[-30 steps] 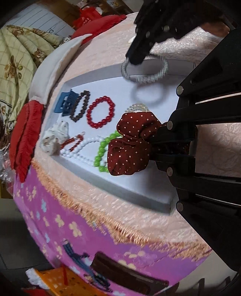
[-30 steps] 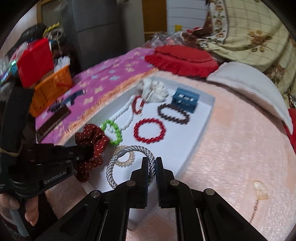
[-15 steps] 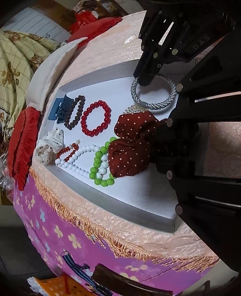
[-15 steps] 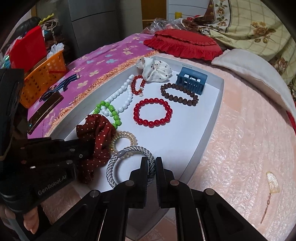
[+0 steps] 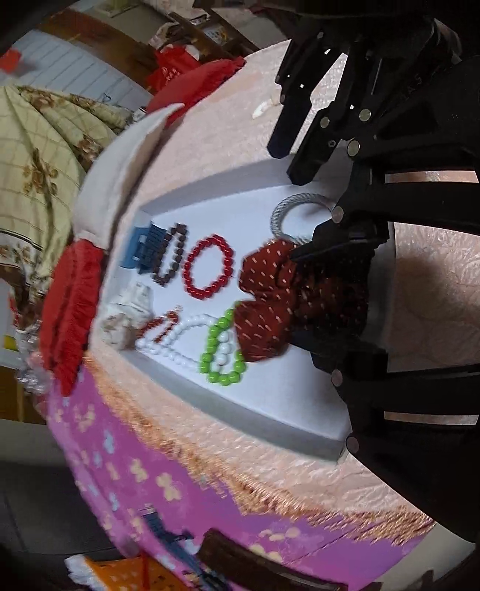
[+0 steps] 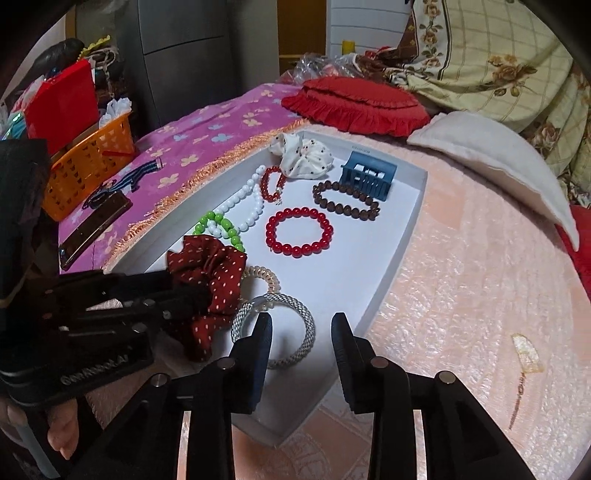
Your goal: Organize jewelry
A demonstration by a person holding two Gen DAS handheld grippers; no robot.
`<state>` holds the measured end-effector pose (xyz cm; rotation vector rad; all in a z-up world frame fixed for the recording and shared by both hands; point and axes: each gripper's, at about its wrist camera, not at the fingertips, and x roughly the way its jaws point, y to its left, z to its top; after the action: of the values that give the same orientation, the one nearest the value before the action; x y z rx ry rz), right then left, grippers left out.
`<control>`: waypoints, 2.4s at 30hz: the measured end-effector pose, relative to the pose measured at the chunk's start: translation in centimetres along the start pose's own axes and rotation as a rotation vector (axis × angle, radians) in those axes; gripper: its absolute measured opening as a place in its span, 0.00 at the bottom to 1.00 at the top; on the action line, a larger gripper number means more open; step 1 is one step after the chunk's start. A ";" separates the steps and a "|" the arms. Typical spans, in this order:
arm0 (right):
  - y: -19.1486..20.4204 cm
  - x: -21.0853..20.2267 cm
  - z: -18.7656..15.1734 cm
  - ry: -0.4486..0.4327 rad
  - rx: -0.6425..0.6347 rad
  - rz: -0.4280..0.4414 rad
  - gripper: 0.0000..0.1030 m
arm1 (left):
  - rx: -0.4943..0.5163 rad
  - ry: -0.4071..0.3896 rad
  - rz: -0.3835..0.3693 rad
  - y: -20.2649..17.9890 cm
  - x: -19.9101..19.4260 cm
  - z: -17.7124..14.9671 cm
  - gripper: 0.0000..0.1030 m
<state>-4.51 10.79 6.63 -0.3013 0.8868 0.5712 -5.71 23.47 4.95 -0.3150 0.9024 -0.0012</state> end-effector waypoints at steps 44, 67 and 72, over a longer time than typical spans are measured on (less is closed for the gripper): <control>-9.2 -14.0 -10.1 -0.135 0.350 -0.183 0.40 | 0.063 -0.587 0.350 -8.8 -17.3 -1.9 0.81; -7.3 -19.7 -14.2 -0.205 0.362 -0.347 0.58 | 0.134 -0.359 0.344 -13.9 -16.1 -9.5 0.82; -6.4 -19.1 -14.0 -0.188 0.338 -0.366 0.61 | 0.119 -0.309 0.329 -13.0 -15.1 -10.0 0.82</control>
<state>-19.25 -7.59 13.54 -0.0950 0.7087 0.1036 -21.13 10.35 14.29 -0.0501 0.6349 0.2894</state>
